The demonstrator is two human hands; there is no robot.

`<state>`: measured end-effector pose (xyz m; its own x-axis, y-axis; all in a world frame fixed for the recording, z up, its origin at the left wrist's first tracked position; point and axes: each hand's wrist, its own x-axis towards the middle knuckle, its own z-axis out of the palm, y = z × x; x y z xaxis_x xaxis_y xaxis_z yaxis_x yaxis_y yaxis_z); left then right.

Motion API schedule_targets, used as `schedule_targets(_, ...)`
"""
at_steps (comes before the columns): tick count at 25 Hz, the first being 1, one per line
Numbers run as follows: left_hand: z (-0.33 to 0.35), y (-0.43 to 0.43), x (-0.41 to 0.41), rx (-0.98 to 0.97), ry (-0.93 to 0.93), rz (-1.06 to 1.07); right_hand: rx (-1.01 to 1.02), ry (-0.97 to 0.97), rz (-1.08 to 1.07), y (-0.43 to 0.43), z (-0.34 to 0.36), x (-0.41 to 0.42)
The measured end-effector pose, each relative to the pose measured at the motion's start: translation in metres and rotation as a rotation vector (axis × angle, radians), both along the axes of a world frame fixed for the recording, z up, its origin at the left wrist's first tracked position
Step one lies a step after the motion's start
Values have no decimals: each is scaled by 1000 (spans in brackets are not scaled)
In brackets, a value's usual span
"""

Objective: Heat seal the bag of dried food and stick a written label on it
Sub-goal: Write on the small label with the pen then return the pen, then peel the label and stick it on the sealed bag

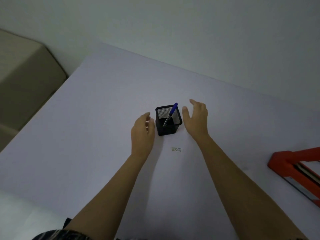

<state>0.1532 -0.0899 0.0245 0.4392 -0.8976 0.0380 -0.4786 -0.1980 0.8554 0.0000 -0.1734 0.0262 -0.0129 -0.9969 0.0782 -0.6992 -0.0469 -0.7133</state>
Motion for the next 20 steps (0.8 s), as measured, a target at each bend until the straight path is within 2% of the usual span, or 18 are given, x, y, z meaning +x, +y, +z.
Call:
schedule_targets(2,-13,23,-4,-107,-59,18,27,-29,-17,27,-18,-30)
schedule_targets(5,-49,37,-21,25,-162,-281,200,93,153,69,-54,-58)
schedule_targets(7,-66,33,-32,117,-226,-411,219,175,282,84,-69,-60)
schedule_targets(9,-74,29,-42,143,-292,-431,155,252,330,88,-75,-59)
schedule_targets(13,-85,31,-51,40,-394,-410,87,202,269,91,-76,-55)
schedule_targets(16,-84,32,-53,37,-327,-355,107,121,275,94,-77,-52)
schedule_targets(20,-54,40,-55,173,-22,-321,265,-212,132,104,-50,-52)
